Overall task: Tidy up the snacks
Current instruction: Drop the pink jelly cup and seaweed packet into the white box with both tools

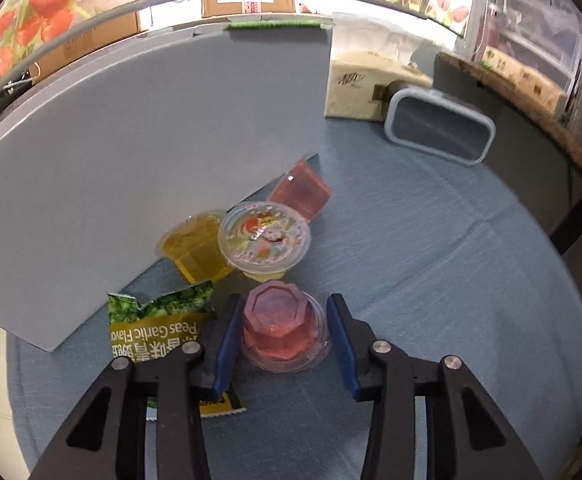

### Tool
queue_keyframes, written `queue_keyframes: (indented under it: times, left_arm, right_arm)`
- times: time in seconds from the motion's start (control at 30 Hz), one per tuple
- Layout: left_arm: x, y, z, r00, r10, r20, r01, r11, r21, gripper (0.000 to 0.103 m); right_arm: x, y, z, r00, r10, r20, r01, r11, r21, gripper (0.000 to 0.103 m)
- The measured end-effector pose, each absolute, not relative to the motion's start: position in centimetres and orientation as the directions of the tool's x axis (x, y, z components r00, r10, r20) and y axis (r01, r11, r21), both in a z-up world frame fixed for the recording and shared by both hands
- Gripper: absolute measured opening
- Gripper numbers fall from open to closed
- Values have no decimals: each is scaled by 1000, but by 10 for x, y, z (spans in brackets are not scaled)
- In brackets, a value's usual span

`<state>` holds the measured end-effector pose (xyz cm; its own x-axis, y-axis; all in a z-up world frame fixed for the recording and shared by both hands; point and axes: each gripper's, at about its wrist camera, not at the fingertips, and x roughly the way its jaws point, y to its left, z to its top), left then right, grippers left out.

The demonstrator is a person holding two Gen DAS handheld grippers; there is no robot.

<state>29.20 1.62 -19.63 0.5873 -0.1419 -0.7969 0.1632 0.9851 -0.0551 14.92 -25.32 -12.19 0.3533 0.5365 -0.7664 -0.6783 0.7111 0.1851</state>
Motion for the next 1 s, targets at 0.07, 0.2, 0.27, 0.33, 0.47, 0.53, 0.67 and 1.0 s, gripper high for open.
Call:
queue_keyframes:
  times: [0.07,0.2,0.27,0.33,0.47,0.53,0.67,1.0]
  left_arm:
    - [287,16,-190,604,-148,-783,169,984,-55,46]
    - [278,16,-177,615,-186,-766,178,980,-95,46]
    - [271,16,-169,623,-192,-758,177,979,-102,46]
    - [264,16,-161,633,-199,-748,181,978,-107,46]
    - [249,23,-137,663,-203,-721,175,978,-114,46]
    - [241,29,-121,685,-179,-707,152,983,-102,46]
    - [232,44,-88,732,-133,-668,108,991,-79,47]
    - [266,107,-12,811,-39,-584,-34,993,-114,46]
  right_arm:
    - [148,-254,-123,355,528,-772,-675,716,179,72]
    - [147,-257,-121,358,538,-764,-667,719,194,72]
    - [146,-256,-121,359,534,-765,-669,719,188,72]
    - [146,-255,-122,353,535,-767,-672,716,189,72]
    - [147,-249,-120,349,528,-774,-680,711,178,72]
    - [152,-244,-118,354,519,-778,-679,715,168,72]
    - [169,-227,-106,379,490,-785,-680,723,123,72]
    - [233,-158,-47,473,486,-735,-714,700,4,72]
